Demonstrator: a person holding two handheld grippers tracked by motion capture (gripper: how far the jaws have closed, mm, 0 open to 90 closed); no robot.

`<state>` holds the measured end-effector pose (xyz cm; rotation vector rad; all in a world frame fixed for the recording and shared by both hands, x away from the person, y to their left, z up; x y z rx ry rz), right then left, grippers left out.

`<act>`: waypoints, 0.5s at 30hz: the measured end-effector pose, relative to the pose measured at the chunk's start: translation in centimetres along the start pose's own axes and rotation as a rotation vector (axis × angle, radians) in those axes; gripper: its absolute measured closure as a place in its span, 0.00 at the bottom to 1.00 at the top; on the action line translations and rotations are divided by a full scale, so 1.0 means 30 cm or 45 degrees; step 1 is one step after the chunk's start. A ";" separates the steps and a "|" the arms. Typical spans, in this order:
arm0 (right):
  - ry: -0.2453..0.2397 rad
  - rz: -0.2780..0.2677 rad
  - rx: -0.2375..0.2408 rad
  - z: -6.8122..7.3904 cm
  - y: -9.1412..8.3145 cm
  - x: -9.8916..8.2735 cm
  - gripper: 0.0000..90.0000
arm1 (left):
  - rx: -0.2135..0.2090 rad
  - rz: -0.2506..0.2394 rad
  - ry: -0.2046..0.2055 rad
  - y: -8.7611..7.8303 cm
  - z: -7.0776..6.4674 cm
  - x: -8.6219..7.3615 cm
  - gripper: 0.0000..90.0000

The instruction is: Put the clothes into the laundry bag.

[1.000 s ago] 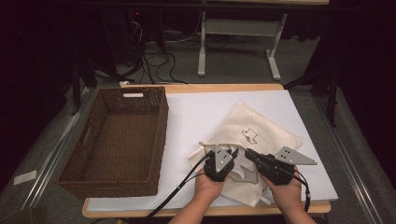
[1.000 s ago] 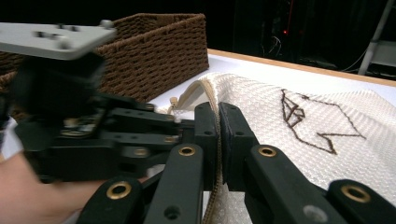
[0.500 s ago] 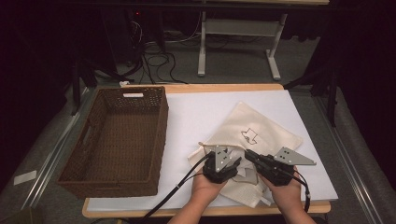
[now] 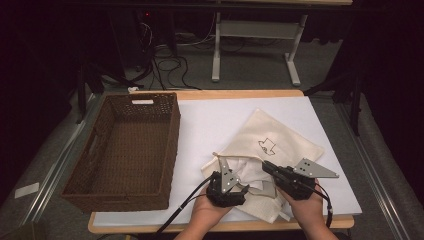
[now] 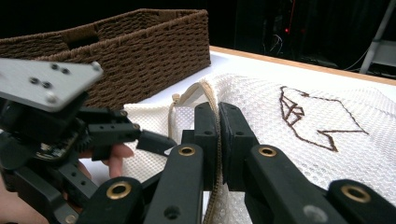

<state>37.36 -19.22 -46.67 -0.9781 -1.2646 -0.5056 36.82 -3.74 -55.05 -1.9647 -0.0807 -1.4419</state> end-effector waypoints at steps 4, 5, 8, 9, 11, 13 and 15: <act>0.004 0.002 -0.002 -0.001 -0.002 -0.001 0.97 | -0.018 0.034 -0.041 0.016 0.007 0.003 0.38; 0.001 0.001 0.002 0.000 -0.001 -0.001 0.97 | -0.032 0.044 -0.046 0.021 0.007 0.004 0.40; -0.001 0.000 0.007 0.002 0.002 -0.001 0.97 | -0.025 0.078 -0.054 0.034 0.010 0.005 0.49; 0.000 0.003 0.003 0.002 0.002 -0.001 0.97 | -0.022 0.085 -0.058 0.037 0.013 0.006 0.53; 0.000 0.004 0.003 0.002 0.002 -0.002 0.97 | -0.018 0.088 -0.068 0.039 0.016 0.006 0.62; 0.000 0.005 0.003 0.003 0.003 -0.002 0.97 | -0.019 0.108 -0.071 0.044 0.017 0.005 0.71; 0.000 0.005 0.004 0.003 0.003 -0.003 0.97 | -0.007 0.144 -0.047 0.053 0.012 0.003 0.75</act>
Point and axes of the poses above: each handheld gripper's, and its own axes: y roughly forward along the jaws, x roughly out of its top, z roughly to its left, the point moved 6 cm from there along y, roughly forward along the jaws, and after that the axes turned 14 degrees about -x, right-handed, at the moved point
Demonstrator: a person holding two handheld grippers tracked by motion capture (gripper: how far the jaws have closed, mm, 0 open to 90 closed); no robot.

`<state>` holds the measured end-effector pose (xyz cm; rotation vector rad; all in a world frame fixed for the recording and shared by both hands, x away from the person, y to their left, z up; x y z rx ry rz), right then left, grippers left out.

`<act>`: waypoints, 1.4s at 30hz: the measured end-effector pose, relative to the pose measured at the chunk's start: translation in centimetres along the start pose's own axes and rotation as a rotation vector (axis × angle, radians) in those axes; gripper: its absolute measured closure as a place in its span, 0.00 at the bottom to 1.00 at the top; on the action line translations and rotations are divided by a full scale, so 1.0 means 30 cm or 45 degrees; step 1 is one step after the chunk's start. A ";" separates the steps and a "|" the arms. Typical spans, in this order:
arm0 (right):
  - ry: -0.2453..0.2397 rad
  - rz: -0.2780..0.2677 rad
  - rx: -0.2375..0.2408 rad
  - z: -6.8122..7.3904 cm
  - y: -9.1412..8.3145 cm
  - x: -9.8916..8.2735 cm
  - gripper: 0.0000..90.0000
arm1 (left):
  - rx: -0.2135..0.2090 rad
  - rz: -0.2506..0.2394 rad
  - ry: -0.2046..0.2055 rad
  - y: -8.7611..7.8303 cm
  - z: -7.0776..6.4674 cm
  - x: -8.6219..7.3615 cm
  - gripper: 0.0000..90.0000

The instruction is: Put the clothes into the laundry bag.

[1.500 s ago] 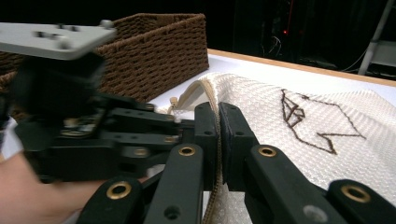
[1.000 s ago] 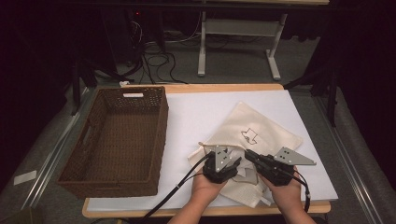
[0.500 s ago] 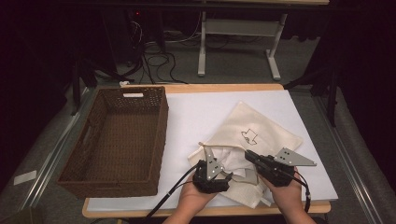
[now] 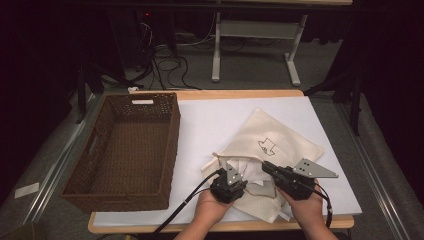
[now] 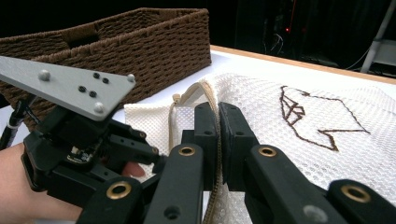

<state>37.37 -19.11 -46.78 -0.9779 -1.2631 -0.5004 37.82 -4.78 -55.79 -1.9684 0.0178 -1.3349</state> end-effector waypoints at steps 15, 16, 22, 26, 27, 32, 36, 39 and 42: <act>0.002 -0.002 -0.001 -0.001 -0.003 -0.001 0.97 | 0.030 -0.223 0.032 -0.055 -0.011 0.068 0.94; 0.004 -0.002 -0.004 -0.001 -0.003 -0.001 0.97 | 0.027 -0.239 0.034 -0.058 -0.013 0.072 0.94; 0.010 -0.005 -0.001 -0.003 -0.006 0.000 0.97 | 0.037 -0.309 0.070 -0.064 -0.023 0.090 0.94; 0.010 -0.010 -0.001 -0.004 -0.006 0.001 0.97 | 0.037 -0.358 0.066 -0.061 -0.026 0.104 0.94; 0.012 -0.009 -0.003 -0.004 -0.006 0.001 0.97 | 0.037 -0.363 0.060 -0.059 -0.025 0.106 0.94; 0.010 -0.014 -0.006 -0.002 -0.007 0.003 0.97 | 0.051 -0.371 0.056 -0.039 -0.024 0.126 0.94; 0.009 -0.029 -0.009 -0.004 -0.012 0.008 0.97 | 0.061 -0.377 0.040 -0.011 -0.020 0.148 0.94; 0.018 -0.030 -0.005 -0.005 -0.016 0.009 0.97 | 0.066 -0.373 0.048 0.009 -0.020 0.168 0.94; 0.020 -0.030 -0.004 -0.006 -0.018 0.009 0.97 | 0.066 -0.375 0.053 0.034 -0.023 0.194 0.94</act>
Point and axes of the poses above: each handheld gripper's, and its own axes: y roughly forward along the jaws, x roughly out of its top, z roughly to its left, the point moved 6 cm from there along y, roughly forward along the jaws, and after that the axes turned 14 degrees about -x, right-handed, at the moved point
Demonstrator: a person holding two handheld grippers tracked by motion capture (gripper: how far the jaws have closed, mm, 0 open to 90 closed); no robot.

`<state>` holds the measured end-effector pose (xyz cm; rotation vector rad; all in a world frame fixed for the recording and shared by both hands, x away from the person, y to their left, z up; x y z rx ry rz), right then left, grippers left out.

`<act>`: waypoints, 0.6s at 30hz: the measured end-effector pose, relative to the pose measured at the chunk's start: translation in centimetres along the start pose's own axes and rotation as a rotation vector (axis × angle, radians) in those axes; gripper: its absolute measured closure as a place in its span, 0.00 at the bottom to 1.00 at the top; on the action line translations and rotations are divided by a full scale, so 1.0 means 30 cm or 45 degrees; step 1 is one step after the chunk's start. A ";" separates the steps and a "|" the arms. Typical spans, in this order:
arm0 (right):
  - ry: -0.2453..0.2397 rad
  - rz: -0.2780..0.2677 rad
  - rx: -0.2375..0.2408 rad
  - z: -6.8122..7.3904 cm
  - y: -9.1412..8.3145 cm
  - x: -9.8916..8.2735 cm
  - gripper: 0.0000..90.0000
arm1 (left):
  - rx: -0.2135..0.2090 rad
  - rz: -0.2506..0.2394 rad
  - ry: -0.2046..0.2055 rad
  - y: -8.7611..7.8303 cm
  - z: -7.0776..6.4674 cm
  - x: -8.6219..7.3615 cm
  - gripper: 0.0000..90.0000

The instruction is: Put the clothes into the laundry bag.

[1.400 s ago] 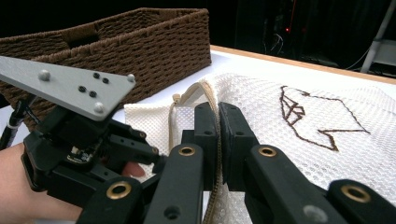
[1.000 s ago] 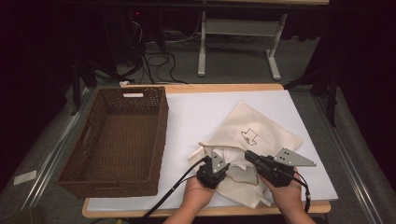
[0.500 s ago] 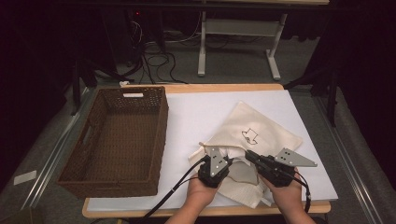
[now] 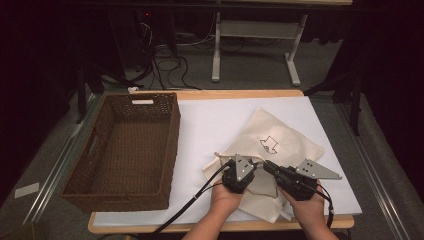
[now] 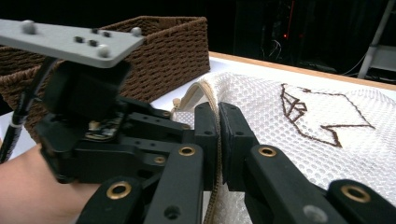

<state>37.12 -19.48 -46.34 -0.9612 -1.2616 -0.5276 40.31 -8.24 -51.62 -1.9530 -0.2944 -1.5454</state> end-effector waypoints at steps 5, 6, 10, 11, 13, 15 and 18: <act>-0.001 -0.005 -0.002 -0.006 -0.003 0.001 0.97 | -0.030 -0.023 0.003 0.045 -0.015 0.020 0.94; 0.002 -0.004 -0.004 -0.007 -0.004 0.000 0.97 | -0.038 -0.027 -0.003 0.053 -0.017 0.022 0.94; 0.003 -0.003 -0.004 -0.007 -0.006 0.000 0.97 | -0.047 -0.029 -0.009 0.068 -0.021 0.021 0.93; 0.001 -0.004 -0.004 -0.007 -0.005 0.000 0.97 | -0.049 -0.027 -0.006 0.067 -0.022 0.019 0.93; 0.004 -0.002 0.001 -0.007 -0.004 -0.001 0.97 | -0.054 -0.032 -0.003 0.062 -0.022 0.016 0.93; 0.001 -0.002 0.000 -0.006 -0.003 -0.001 0.97 | -0.061 -0.034 -0.009 0.059 -0.021 0.015 0.92; -0.001 -0.001 0.000 -0.004 -0.003 -0.001 0.97 | -0.070 -0.037 -0.019 0.050 -0.020 0.010 0.91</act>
Point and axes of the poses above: each handheld gripper's, and its own axes: y roughly forward along the jaws, x roughly out of its top, z roughly to its left, the point moved 6 cm from there along y, roughly forward along the jaws, and after that the axes turned 14 degrees about -x, right-handed, at the moved point
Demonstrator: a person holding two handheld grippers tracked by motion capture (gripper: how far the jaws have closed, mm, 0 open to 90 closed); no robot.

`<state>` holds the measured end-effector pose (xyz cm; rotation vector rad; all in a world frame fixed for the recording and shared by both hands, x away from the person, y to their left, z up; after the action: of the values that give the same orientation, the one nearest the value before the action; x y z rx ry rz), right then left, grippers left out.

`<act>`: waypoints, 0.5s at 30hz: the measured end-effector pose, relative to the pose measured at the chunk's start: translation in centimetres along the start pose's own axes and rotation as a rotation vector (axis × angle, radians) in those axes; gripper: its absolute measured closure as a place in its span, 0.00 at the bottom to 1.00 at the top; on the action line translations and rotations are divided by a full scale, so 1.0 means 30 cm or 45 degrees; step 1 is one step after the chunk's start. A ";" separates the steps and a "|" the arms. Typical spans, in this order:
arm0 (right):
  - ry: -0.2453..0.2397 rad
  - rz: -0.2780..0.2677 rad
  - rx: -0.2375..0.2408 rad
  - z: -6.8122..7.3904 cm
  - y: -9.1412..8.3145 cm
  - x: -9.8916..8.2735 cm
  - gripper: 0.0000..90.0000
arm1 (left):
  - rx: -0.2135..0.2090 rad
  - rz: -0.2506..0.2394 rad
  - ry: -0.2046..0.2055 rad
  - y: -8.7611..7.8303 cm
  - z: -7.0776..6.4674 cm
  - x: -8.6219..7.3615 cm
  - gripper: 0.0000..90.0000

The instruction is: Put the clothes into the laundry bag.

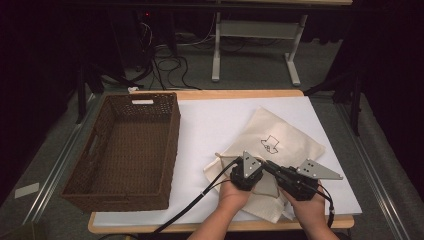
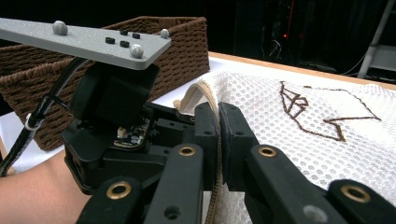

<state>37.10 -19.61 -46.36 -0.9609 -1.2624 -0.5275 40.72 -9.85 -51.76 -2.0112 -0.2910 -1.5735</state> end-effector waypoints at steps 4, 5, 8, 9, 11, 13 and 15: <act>0.003 0.004 -0.002 0.002 0.003 0.001 0.97 | 0.002 0.010 0.003 -0.002 0.004 -0.006 0.91; 0.003 0.004 -0.002 0.002 0.003 0.001 0.97 | 0.002 0.010 0.003 -0.002 0.004 -0.006 0.91; 0.001 0.005 -0.001 0.001 0.003 -0.001 0.97 | -0.008 0.011 -0.006 -0.008 0.007 -0.007 0.87; 0.001 0.005 -0.001 0.001 0.003 -0.001 0.97 | -0.008 0.011 -0.006 -0.008 0.007 -0.007 0.84; -0.001 0.003 0.001 0.000 0.004 -0.001 0.97 | -0.021 0.013 -0.008 -0.011 0.004 -0.008 0.80; -0.001 0.005 0.004 0.002 0.004 -0.001 0.97 | -0.034 0.023 -0.013 -0.013 0.001 -0.012 0.75; -0.004 0.006 -0.001 0.003 0.004 -0.002 0.97 | -0.033 0.025 -0.016 -0.014 0.001 -0.013 0.70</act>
<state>37.14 -19.48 -46.45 -0.9652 -1.2625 -0.5229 40.42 -9.43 -52.00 -2.0388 -0.2564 -1.5606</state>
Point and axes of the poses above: each handheld gripper's, and its own axes: y roughly forward along the jaws, x roughly out of its top, z roughly to its left, the point moved 6 cm from there along y, roughly forward along the jaws, and after that the axes turned 14 degrees about -x, right-handed, at the moved point
